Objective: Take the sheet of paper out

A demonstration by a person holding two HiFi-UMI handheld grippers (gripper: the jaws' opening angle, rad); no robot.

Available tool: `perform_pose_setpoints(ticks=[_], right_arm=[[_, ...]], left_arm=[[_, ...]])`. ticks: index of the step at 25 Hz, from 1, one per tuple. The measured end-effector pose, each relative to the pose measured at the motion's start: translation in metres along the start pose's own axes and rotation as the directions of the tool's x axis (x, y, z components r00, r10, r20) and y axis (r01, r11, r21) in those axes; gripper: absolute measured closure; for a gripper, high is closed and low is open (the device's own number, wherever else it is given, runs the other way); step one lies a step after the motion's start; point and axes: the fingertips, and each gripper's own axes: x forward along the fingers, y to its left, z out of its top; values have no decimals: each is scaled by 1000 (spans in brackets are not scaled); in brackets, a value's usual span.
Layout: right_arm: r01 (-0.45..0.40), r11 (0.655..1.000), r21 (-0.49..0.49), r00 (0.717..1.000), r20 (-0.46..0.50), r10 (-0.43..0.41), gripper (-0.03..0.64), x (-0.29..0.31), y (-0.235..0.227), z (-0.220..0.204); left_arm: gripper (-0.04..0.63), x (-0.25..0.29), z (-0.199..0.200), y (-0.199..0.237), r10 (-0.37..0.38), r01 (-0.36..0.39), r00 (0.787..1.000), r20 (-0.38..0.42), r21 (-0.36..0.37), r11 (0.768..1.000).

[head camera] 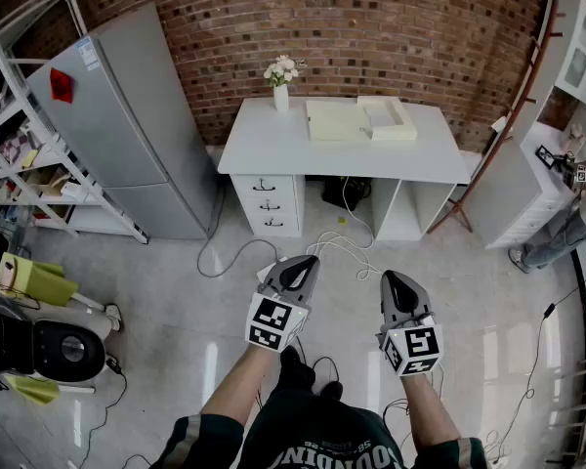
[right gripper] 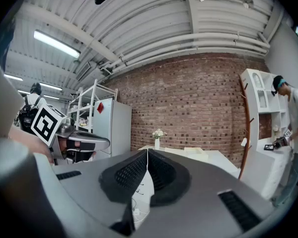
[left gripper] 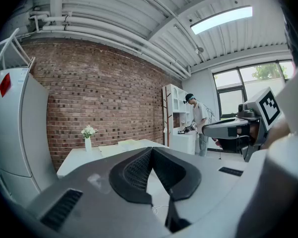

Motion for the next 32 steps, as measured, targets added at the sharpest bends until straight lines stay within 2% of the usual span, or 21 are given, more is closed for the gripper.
perform_pose_setpoints(ticks=[12,32], right_arm=[[-5,1000,12,1000,15,5,548,-8,-5,-3],[-44,998,33,999,5,43,548,-23,-14,-14]], left_arm=[[584,-3,-14,-9,12,-12,1000,-29,1,1000],[585,2,-8,-27,14,-14,1000,-14,-11,1000]])
